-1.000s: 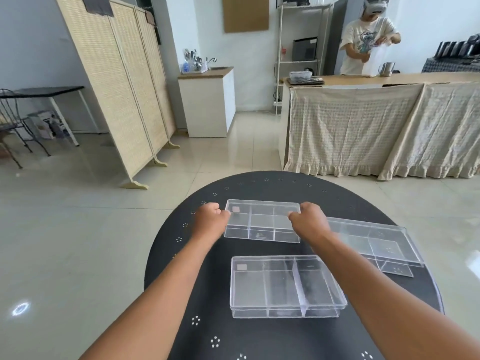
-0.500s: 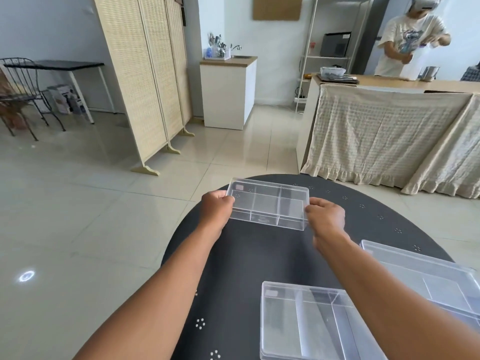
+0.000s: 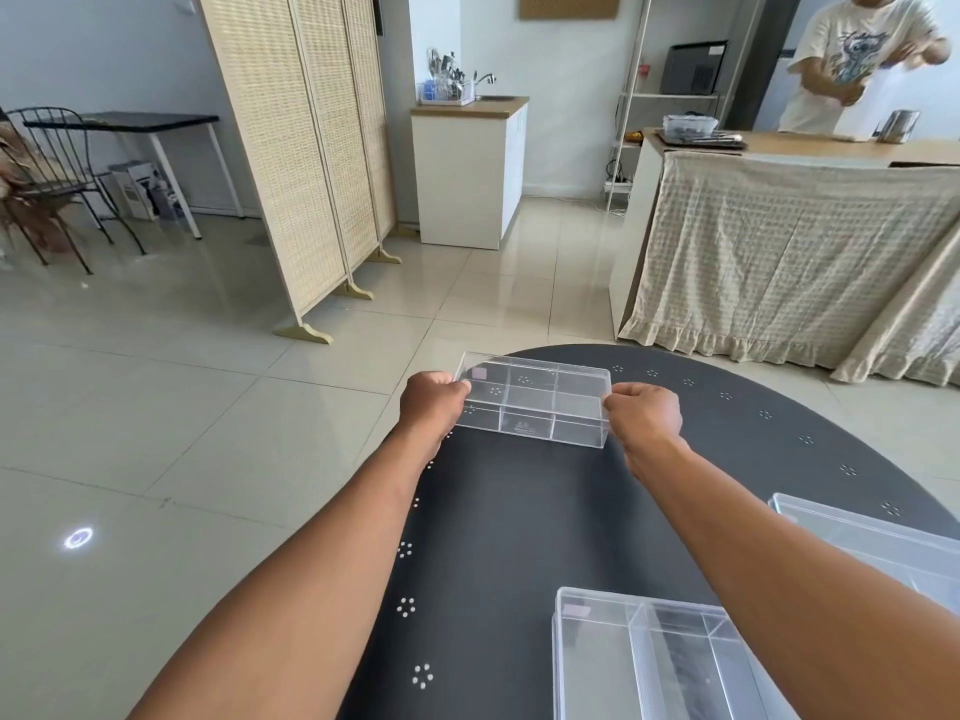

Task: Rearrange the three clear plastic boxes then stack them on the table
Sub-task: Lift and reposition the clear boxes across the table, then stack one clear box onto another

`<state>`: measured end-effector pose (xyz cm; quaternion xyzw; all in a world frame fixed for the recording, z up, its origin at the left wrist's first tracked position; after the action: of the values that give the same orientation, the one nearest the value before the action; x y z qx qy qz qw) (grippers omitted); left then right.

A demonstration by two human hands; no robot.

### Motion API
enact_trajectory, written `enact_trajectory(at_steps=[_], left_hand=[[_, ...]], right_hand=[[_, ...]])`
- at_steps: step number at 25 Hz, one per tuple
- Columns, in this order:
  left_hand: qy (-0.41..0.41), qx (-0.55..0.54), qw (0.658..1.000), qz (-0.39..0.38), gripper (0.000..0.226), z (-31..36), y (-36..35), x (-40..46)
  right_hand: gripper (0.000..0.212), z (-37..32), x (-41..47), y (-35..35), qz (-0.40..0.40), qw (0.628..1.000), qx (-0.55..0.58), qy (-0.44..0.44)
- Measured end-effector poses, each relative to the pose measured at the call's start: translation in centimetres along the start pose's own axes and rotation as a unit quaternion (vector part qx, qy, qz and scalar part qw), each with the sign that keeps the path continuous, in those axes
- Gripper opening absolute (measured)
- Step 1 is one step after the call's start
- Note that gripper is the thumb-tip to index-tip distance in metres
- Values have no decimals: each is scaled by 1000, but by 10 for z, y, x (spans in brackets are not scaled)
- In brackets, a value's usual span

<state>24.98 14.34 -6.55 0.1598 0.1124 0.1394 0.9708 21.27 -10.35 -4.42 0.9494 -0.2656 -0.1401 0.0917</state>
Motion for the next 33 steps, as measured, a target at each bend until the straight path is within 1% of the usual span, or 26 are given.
enact_trajectory(at_steps=[2, 3, 4, 5, 6, 7, 8, 10, 13, 16, 17, 21, 24, 25, 26, 28, 29, 31, 33], left_hand=[[-12, 38, 999, 8, 11, 3, 3, -11], [-25, 57, 998, 14, 19, 4, 6, -21], [-44, 79, 995, 37, 27, 4, 9, -28], [-55, 87, 993, 61, 25, 5, 15, -40], [-71, 89, 991, 76, 17, 5, 20, -54], [-76, 86, 990, 84, 19, 3, 23, -69], [-81, 75, 990, 84, 26, 3, 27, -88], [-90, 69, 992, 55, 27, 2, 29, -127], [-95, 70, 993, 12, 35, -6, 26, -169], [-96, 61, 993, -22, 38, -14, 21, -208], [-93, 62, 993, -30, 39, -18, 20, -220], [-89, 65, 993, -51, 39, -38, 18, -257], [-100, 85, 989, -68, 27, -51, 14, -279], [-103, 96, 987, -71, 27, -53, 12, -283], [-100, 102, 987, -71, 30, -57, 11, -287], [-90, 111, 987, -68, 39, -63, 9, -291], [-84, 116, 987, -70, 41, -66, 7, -292], [-79, 121, 987, -72, 40, -72, 5, -293], [-85, 111, 989, -52, 48, -74, 7, -289]], right_hand=[[17, -1, -3, 6, -8, 999, -27, 17], [21, -4, -8, 10, -15, 999, -41, 30], [31, -6, -12, 16, -21, 997, -54, 44], [40, -9, -17, 24, -23, 996, -66, 61], [45, -12, -25, 36, -22, 994, -74, 75], [45, -14, -34, 49, -24, 993, -76, 91], [43, -15, -44, 64, -28, 991, -70, 107], [39, -13, -66, 96, -32, 990, -46, 130], [33, -1, -94, 140, -29, 988, -11, 149], [7, 18, -126, 178, -19, 987, 13, 162], [3, 26, -135, 191, -19, 986, 16, 164], [7, 69, -158, 229, 8, 989, 7, 149], [17, 100, -173, 244, 34, 993, -14, 115], [21, 109, -176, 246, 37, 994, -28, 104], [22, 118, -178, 245, 31, 995, -36, 93], [18, 127, -182, 239, 7, 996, -33, 76], [17, 129, -183, 235, 1, 997, -35, 72], [21, 131, -184, 229, 1, 997, -46, 68], [23, 130, -185, 219, 11, 996, -50, 67]])
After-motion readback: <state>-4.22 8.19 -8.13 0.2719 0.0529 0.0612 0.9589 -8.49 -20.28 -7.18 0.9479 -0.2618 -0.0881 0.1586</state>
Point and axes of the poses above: each hand's wrist, its own x-axis towards the middle knuckle, its own y-axis out of the back of the hand, z = x × y, the point moved 2 cm from there along x, towards the middle knuckle, and after that the axes turned 3 degrees about x, right-handed, at the moved point
